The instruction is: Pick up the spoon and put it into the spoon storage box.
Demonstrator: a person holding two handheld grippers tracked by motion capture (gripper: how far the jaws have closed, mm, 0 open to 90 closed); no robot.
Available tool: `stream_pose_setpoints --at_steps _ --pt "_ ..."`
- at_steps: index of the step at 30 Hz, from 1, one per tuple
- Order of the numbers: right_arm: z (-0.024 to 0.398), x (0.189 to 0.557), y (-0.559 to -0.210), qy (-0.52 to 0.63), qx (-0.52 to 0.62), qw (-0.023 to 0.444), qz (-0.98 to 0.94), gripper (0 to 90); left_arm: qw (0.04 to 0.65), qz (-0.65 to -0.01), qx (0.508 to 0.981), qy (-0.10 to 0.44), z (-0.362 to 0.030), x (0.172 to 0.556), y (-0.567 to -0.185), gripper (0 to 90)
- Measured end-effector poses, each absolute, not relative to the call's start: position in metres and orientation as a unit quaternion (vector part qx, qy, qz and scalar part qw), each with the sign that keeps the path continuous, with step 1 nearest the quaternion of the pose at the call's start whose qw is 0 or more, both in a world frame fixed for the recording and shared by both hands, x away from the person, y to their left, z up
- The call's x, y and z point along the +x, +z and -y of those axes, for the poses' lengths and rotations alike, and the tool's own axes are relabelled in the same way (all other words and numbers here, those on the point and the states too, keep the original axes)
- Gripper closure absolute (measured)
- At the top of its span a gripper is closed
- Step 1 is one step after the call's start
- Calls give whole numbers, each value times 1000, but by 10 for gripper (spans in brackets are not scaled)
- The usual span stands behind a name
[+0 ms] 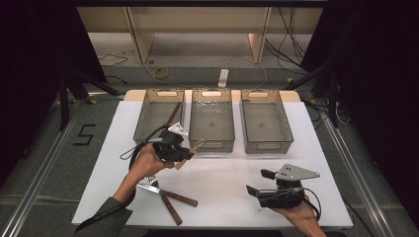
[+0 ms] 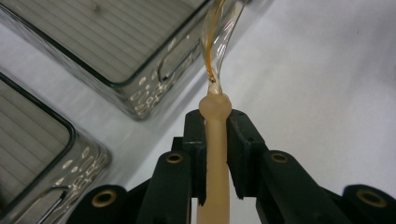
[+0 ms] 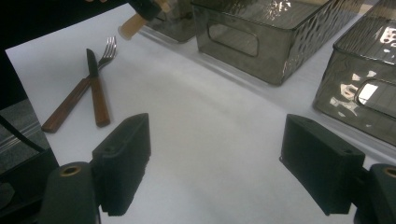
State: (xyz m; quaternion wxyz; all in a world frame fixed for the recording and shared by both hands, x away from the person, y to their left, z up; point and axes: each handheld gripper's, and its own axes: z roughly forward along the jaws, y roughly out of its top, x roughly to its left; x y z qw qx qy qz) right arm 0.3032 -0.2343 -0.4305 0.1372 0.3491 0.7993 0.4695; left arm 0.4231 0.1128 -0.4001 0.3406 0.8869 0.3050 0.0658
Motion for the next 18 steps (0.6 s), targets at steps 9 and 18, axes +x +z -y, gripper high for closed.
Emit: stream_pose_setpoints --at_steps 9,18 --pt "234 304 -431 470 350 137 -799 247 364 -323 869 91 -107 429 -388 781" --pt "234 304 -432 473 351 136 -797 244 384 -345 850 104 -100 442 -380 781"
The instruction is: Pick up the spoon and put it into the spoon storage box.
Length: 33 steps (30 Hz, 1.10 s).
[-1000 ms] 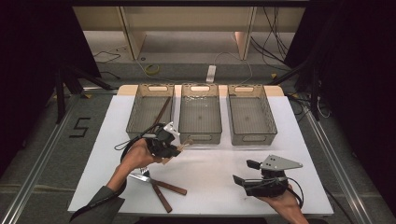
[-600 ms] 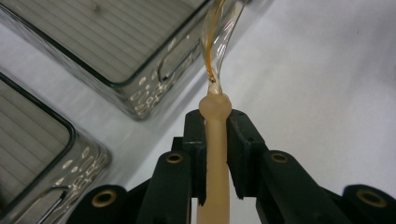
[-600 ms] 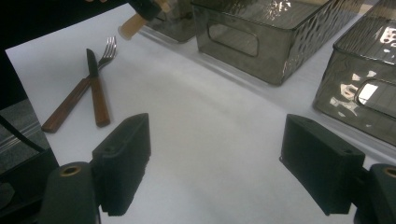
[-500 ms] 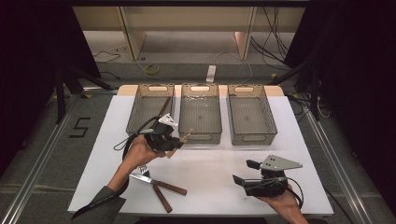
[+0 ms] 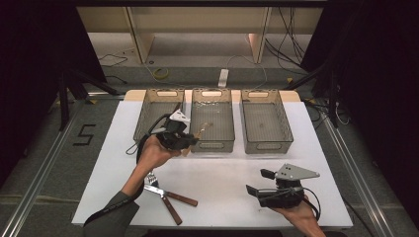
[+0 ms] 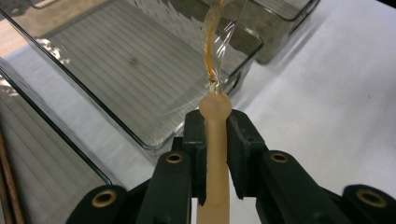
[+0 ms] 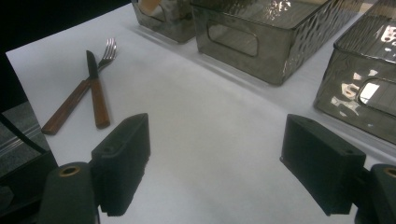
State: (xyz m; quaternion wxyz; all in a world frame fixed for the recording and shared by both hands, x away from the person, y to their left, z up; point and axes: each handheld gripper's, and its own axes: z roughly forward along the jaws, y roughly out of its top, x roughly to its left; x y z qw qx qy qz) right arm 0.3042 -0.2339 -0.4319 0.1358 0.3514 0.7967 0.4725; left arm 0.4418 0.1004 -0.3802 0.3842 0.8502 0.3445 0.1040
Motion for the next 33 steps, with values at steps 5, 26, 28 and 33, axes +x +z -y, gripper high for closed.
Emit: stream_pose_setpoints --at_steps 5,26,28,33 --pt "234 304 -431 477 352 135 -794 241 393 -360 839 110 -94 454 -377 781" --pt "235 303 -430 487 350 133 -789 241 403 -382 824 116 -74 489 -365 780" --pt "235 303 -430 487 350 133 -789 241 408 -387 818 121 -74 490 -365 781" --pt "234 303 -430 487 348 134 -790 241 402 -393 817 129 -71 497 -366 780"
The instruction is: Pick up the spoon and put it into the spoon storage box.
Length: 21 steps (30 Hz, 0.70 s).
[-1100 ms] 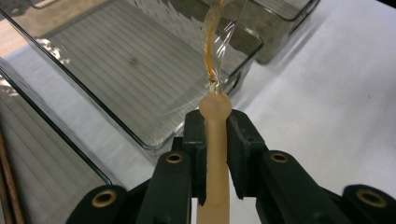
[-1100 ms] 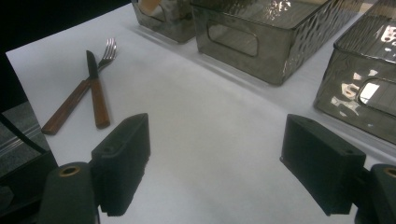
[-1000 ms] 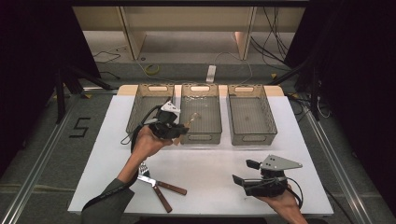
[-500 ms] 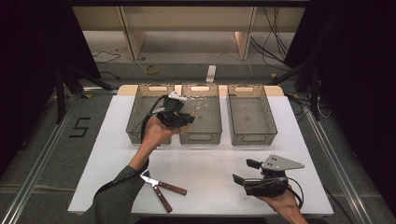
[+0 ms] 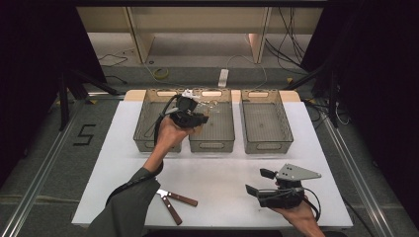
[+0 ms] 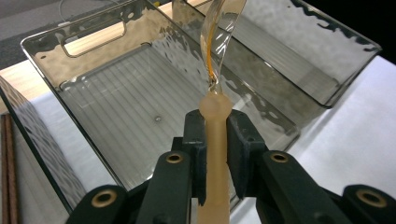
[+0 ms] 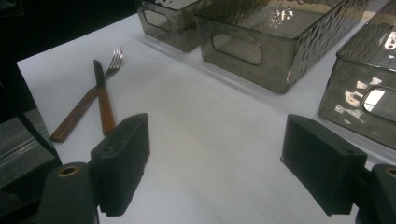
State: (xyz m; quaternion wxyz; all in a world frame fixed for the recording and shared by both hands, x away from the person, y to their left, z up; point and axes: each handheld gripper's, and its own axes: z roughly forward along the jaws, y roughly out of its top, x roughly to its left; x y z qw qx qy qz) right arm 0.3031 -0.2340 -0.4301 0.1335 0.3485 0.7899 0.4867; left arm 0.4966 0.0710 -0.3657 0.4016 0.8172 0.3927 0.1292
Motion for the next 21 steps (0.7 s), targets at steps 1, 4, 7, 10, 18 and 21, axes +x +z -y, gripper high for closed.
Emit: stream_pose_setpoints --at_steps 1,4,7,10,18,21 --pt "234 303 -430 486 348 133 -790 241 404 -397 814 130 -71 499 -366 781" --pt "234 303 -430 487 348 133 -790 241 401 -402 812 133 -70 505 -367 781" --pt "234 303 -431 486 348 132 -791 241 399 -403 812 137 -67 508 -366 780" --pt "234 303 -430 486 348 132 -790 240 404 -403 809 140 -65 509 -365 780" --pt "234 303 -430 486 348 132 -791 241 399 -403 811 145 -56 513 -369 778" --pt "234 303 -430 484 348 131 -792 241 393 -406 812 143 -55 514 -372 778"
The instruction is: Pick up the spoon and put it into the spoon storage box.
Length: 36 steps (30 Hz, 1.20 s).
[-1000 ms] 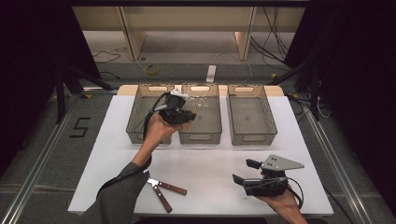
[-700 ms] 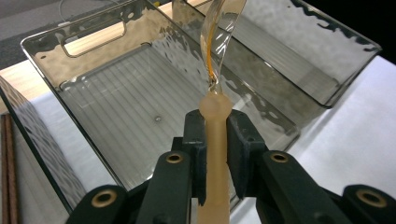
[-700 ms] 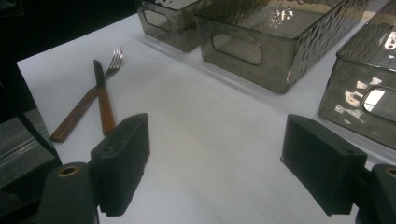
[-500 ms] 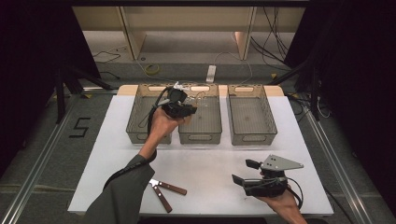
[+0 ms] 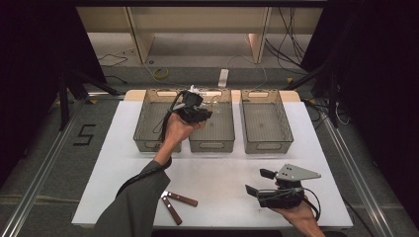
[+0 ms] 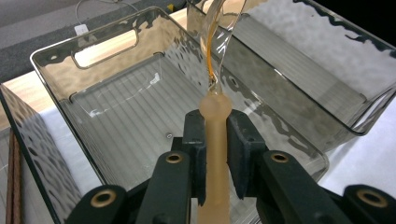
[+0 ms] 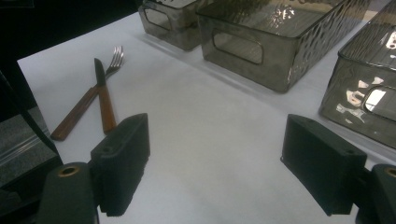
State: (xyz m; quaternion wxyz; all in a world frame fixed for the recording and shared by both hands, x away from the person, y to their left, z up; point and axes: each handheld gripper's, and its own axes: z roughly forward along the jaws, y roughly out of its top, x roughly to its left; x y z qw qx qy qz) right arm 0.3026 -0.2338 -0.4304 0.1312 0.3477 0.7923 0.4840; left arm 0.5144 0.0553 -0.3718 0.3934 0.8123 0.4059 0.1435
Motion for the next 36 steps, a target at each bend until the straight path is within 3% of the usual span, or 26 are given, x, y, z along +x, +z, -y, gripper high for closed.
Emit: stream_pose_setpoints --at_steps 19,23,36 --pt "232 302 -431 485 344 129 -794 241 368 -426 816 128 -59 519 -395 760" --pt "233 302 -431 485 343 128 -794 241 370 -434 813 117 -61 520 -393 618" --pt "233 303 -431 484 346 129 -793 241 366 -415 828 95 -83 497 -368 298"
